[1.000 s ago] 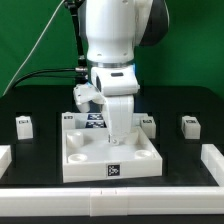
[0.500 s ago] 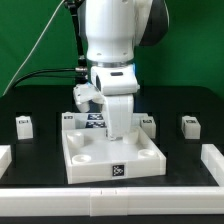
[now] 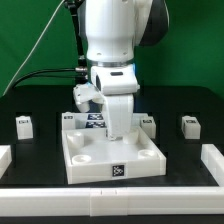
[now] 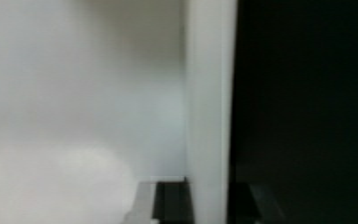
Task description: Assemble one leg
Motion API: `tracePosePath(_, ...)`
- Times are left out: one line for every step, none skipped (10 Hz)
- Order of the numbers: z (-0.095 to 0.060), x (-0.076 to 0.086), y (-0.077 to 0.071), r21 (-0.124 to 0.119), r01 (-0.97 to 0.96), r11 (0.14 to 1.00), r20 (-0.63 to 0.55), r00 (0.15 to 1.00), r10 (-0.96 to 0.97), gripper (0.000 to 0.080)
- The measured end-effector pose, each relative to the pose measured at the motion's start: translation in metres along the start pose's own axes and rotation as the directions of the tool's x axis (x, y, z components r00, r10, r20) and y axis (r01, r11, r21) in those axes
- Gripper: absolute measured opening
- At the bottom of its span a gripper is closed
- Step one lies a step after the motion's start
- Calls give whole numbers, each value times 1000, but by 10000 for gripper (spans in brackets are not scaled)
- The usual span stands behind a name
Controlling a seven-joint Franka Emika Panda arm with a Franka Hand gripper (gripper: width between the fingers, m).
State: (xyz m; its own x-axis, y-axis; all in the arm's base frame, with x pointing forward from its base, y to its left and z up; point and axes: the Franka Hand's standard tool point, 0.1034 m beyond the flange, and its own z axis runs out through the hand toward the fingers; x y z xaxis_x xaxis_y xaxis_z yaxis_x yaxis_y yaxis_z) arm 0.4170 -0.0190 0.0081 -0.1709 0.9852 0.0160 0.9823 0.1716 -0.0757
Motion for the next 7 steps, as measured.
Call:
tracePosePath(0,0,0,0,0,1000,0,1000,0,62)
tracePosePath(-1,2,4,-5,-28,1000,0,1000,28,62)
tracePosePath(-3,7,13,-16,-64,998,-1,998,64,62)
tracePosePath(-4,12,22,-25,-85,996,-3,996,85,62)
tracePosePath(-4,19,33,-35,-103,994,-7,995,103,62)
tracePosePath(-4,25,43,-43,-117,992,-10,993,116,62)
tracePosePath(-3,33,54,-52,-138,989,-15,990,137,62)
